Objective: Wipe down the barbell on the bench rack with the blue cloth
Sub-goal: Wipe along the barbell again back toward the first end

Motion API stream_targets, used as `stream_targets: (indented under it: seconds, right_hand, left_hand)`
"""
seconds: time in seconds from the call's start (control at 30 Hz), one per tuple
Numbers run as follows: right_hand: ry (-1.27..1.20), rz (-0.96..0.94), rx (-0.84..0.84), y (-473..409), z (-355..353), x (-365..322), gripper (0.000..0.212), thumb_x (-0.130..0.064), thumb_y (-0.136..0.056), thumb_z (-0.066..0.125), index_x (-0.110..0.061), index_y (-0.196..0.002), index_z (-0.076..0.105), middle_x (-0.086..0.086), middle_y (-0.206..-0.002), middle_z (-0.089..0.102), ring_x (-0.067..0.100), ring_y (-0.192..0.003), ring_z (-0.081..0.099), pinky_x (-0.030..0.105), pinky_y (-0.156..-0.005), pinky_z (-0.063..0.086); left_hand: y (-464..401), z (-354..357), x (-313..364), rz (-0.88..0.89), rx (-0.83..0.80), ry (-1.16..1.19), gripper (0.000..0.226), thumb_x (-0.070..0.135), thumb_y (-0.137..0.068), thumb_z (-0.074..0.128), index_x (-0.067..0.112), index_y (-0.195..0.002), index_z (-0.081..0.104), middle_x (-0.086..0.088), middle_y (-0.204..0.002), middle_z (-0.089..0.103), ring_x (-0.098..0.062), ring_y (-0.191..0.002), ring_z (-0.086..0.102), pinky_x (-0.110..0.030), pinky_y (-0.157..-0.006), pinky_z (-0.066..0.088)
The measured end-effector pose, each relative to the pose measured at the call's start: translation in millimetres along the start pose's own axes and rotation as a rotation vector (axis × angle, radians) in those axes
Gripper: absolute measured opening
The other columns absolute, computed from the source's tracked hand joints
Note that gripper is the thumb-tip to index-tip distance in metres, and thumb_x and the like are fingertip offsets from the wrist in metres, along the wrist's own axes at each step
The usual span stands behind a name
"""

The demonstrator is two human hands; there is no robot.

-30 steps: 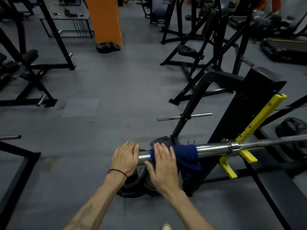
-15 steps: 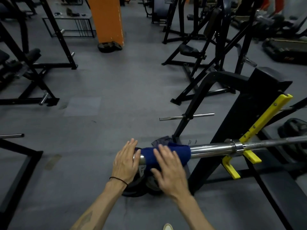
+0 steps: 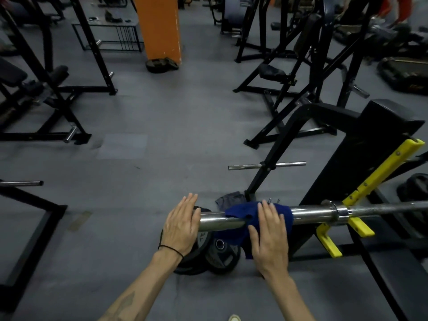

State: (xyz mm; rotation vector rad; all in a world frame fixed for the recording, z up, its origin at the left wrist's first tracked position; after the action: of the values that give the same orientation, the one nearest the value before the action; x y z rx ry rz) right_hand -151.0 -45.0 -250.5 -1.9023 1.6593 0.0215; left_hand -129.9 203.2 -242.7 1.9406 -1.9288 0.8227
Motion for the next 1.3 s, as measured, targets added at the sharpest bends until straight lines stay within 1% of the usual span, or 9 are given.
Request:
stream_targets:
  seconds: [0.1,0.3,0.4,0.5,0.57,0.7,0.9,1.1,1.3]
  right_hand:
    - [-0.135,0.154,0.007,2.0,21.6,-55.5,0.077,-0.059,-0.106,0.030,-0.007,-0.162,0.026,0.006,-0.173,0.016,0.025,-0.160,0.008,0.049,-0.129,-0.003]
    - [0.063,-0.377,-0.156,0.4,15.0,-35.3,0.069,-0.052,-0.106,0.042,-0.013,-0.162,0.032,0.003,-0.172,0.020,0.022,-0.158,0.021,0.044,-0.129,0.012]
    - [0.032,-0.047,-0.022,-7.6,-5.0,7.9,0.065,-0.052,-0.108,0.033,-0.010,-0.158,0.038,0.004,-0.168,0.029,0.022,-0.157,0.023,0.049,-0.128,0.013]
    - [-0.085,0.163,0.040,-4.7,9.2,-32.2,0.072,-0.058,-0.107,0.029,-0.008,-0.159,0.034,0.007,-0.169,0.027,0.021,-0.160,0.012,0.048,-0.129,0.001]
    - [-0.102,0.000,-0.029,2.7,25.4,-82.3,0.075,-0.060,-0.107,0.030,-0.007,-0.159,0.034,0.009,-0.170,0.026,0.024,-0.160,0.013,0.045,-0.129,-0.003]
    - [0.027,-0.349,-0.139,1.3,32.0,-78.9,0.067,-0.053,-0.108,0.036,-0.010,-0.159,0.036,0.006,-0.168,0.029,0.022,-0.158,0.022,0.047,-0.127,0.017]
    - [-0.098,0.075,-0.022,2.0,26.2,-70.2,0.073,-0.057,-0.106,0.032,-0.008,-0.159,0.035,0.007,-0.170,0.026,0.024,-0.159,0.015,0.048,-0.130,0.000]
    - [-0.009,-0.391,-0.171,-2.2,23.3,-66.3,0.067,-0.052,-0.106,0.041,-0.014,-0.161,0.034,0.001,-0.170,0.024,0.020,-0.158,0.020,0.045,-0.128,0.013]
    - [-0.198,0.103,-0.016,6.5,29.8,-89.3,0.075,-0.059,-0.107,0.028,-0.007,-0.162,0.028,0.006,-0.172,0.018,0.025,-0.160,0.008,0.046,-0.129,-0.004]
  left_hand:
    - [-1.1,-2.0,1.4,0.012,0.000,0.002,0.065,0.054,-0.104,0.016,0.018,-0.150,0.044,0.000,-0.153,0.046,-0.017,-0.143,0.040,-0.037,-0.110,0.037]
    - [-8.0,-2.8,-0.4,0.045,-0.046,-0.027,0.072,0.059,-0.103,0.007,0.018,-0.150,0.044,0.000,-0.154,0.046,-0.018,-0.143,0.041,-0.037,-0.112,0.036]
    - [-12.2,-2.8,4.3,-0.013,-0.081,-0.003,0.072,0.057,-0.099,0.008,0.022,-0.153,0.039,0.004,-0.156,0.042,-0.015,-0.146,0.036,-0.034,-0.115,0.031]
    - [-22.7,-2.7,6.7,-0.098,-0.162,-0.025,0.057,0.048,-0.106,0.017,0.026,-0.155,0.034,0.006,-0.160,0.036,-0.014,-0.149,0.030,-0.034,-0.118,0.024]
    - [-34.0,-5.9,8.7,-0.160,-0.228,-0.069,0.052,0.043,-0.108,0.022,0.025,-0.157,0.031,0.003,-0.161,0.034,-0.017,-0.149,0.030,-0.036,-0.118,0.023]
    - [-35.1,-17.0,8.7,-0.171,-0.146,-0.115,0.057,0.049,-0.106,0.029,0.022,-0.157,0.032,0.001,-0.160,0.036,-0.018,-0.148,0.030,-0.037,-0.117,0.024]
    - [4.9,-28.4,-13.4,-0.130,-0.117,-0.123,0.079,0.068,-0.095,0.012,0.023,-0.158,0.027,0.003,-0.162,0.032,-0.016,-0.151,0.026,-0.033,-0.118,0.022]
    - [9.7,-31.0,-20.1,-0.124,-0.098,-0.133,0.099,0.080,-0.086,-0.002,0.019,-0.157,0.031,0.001,-0.161,0.034,-0.017,-0.150,0.027,-0.032,-0.118,0.024]
    - [8.1,-27.8,-10.0,-0.132,-0.103,-0.101,0.093,0.074,-0.086,0.001,0.022,-0.158,0.027,0.004,-0.163,0.029,-0.013,-0.151,0.022,-0.029,-0.119,0.019]
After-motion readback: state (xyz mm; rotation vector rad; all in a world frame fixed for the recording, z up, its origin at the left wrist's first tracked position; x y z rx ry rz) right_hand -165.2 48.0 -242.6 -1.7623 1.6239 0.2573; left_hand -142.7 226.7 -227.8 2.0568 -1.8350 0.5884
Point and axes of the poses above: each hand's wrist, its own y-axis away from the middle knuckle, its own z-axis out of the palm, x = y × z, the point moved 2 cm from there along -y, towards the middle knuckle
